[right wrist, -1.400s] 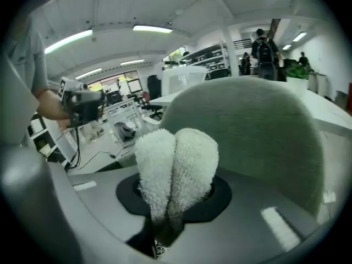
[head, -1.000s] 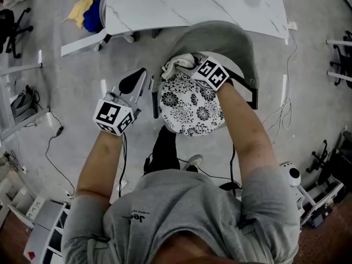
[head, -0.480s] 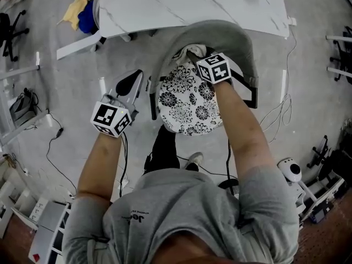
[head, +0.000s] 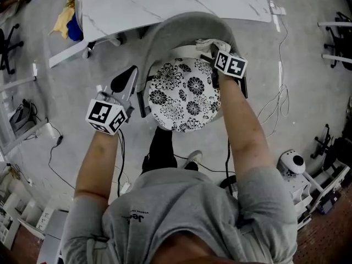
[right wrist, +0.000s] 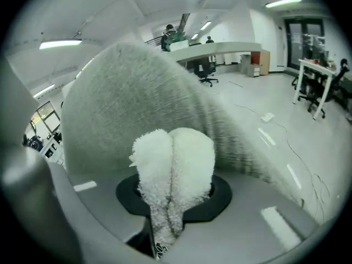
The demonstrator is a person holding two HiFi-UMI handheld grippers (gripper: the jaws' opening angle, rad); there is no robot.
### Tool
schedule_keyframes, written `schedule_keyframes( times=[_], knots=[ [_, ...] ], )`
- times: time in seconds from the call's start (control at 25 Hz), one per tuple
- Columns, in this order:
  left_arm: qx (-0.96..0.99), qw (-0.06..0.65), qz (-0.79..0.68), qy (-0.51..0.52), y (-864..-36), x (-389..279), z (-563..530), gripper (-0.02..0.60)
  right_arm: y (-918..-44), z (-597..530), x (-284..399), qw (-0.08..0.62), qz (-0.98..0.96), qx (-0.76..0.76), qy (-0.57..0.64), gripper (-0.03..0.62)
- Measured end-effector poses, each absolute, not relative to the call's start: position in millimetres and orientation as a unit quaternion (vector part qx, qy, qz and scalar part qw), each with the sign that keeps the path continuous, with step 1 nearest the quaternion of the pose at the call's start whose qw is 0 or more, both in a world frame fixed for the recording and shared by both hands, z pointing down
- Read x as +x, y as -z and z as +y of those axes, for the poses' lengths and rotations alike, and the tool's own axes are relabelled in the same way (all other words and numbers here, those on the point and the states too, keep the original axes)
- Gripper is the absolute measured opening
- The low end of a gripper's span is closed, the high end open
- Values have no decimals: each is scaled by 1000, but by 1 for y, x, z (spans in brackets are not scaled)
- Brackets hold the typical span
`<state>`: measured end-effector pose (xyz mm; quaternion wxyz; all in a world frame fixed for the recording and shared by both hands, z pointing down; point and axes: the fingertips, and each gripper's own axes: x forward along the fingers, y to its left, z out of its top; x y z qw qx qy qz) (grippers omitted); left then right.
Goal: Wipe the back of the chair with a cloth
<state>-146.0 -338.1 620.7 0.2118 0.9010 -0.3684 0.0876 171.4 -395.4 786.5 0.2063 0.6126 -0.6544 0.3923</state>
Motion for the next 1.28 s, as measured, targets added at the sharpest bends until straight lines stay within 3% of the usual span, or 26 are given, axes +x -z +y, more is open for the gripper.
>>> schedule_keyframes(
  times=[0.24,0.4,0.68,0.96,1.28],
  knots=[
    [906,200,-362,-86,-605,-130,-314,60,-769,-364,223,173,-603,666,-403,87],
    [904,200,-367,-86,-602,-131,-298,60,-755,-358,217,204,-642,637,-375,86],
    [900,204,-376,-87,-607,-140,-290,60,-745,-346,68,318,-843,355,-248,86],
    [888,217,-393,-100,-635,-187,-307,60,-799,-315,-65,385,-896,116,-191,86],
    [877,241,-403,-98,-664,-220,-315,60,-845,-332,-113,427,-886,99,-153,87]
  ],
)
